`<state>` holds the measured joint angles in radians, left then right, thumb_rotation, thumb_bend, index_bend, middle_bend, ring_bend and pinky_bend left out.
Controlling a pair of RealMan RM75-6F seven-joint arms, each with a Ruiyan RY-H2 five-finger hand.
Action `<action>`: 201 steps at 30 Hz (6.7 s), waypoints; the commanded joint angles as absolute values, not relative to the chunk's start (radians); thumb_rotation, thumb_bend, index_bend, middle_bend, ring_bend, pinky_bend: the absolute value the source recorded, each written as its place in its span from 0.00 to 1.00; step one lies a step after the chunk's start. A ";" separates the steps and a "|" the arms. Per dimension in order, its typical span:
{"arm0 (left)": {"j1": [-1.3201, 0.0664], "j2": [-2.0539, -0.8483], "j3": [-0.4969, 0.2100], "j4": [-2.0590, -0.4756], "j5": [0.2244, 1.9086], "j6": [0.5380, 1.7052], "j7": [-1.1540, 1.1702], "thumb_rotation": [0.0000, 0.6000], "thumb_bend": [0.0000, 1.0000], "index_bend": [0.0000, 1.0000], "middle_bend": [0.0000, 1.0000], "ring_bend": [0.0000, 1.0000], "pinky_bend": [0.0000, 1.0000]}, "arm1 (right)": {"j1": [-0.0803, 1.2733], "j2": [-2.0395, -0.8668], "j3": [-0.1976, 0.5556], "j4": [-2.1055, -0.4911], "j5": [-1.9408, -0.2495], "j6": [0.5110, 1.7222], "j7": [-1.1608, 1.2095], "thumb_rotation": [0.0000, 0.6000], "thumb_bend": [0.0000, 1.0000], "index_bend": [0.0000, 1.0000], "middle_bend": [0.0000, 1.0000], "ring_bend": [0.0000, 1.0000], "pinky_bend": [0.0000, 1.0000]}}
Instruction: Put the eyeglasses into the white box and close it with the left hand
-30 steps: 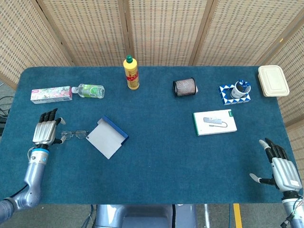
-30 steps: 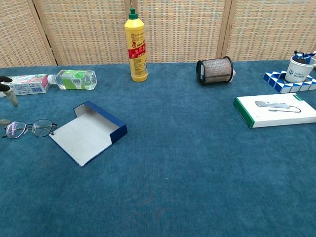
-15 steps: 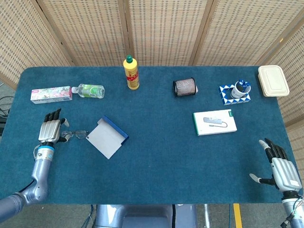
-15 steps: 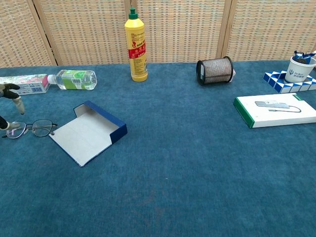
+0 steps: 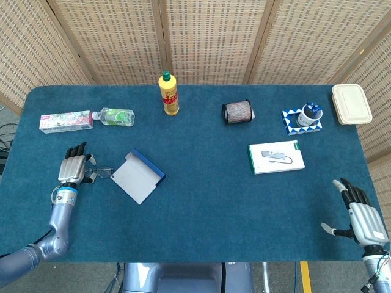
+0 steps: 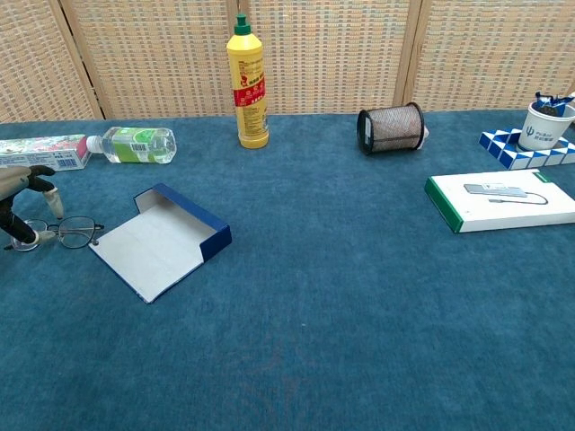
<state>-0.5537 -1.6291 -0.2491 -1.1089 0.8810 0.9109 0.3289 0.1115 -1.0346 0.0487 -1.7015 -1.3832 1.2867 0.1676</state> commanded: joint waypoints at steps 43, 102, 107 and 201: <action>-0.534 -1.536 -0.194 -1.276 0.997 1.029 0.349 1.00 0.48 0.60 0.00 0.00 0.00 | 0.112 -1.033 0.049 -1.705 -1.381 1.284 0.171 1.00 0.00 0.00 0.00 0.00 0.00; -0.769 -1.743 -0.046 -0.922 1.467 0.969 0.451 1.00 0.46 0.64 0.00 0.00 0.00 | 0.119 -1.026 0.050 -1.706 -1.372 1.265 0.196 1.00 0.00 0.00 0.00 0.00 0.00; -0.770 -1.763 -0.043 -0.893 1.479 0.984 0.453 1.00 0.43 0.35 0.00 0.00 0.00 | 0.119 -1.026 0.050 -1.706 -1.373 1.265 0.199 1.00 0.00 0.00 0.00 0.00 0.00; -0.534 -1.794 0.065 -0.709 1.639 1.248 0.046 1.00 0.25 0.00 0.00 0.00 0.00 | 0.119 -1.024 0.047 -1.708 -1.377 1.266 0.199 1.00 0.00 0.00 0.00 0.00 0.00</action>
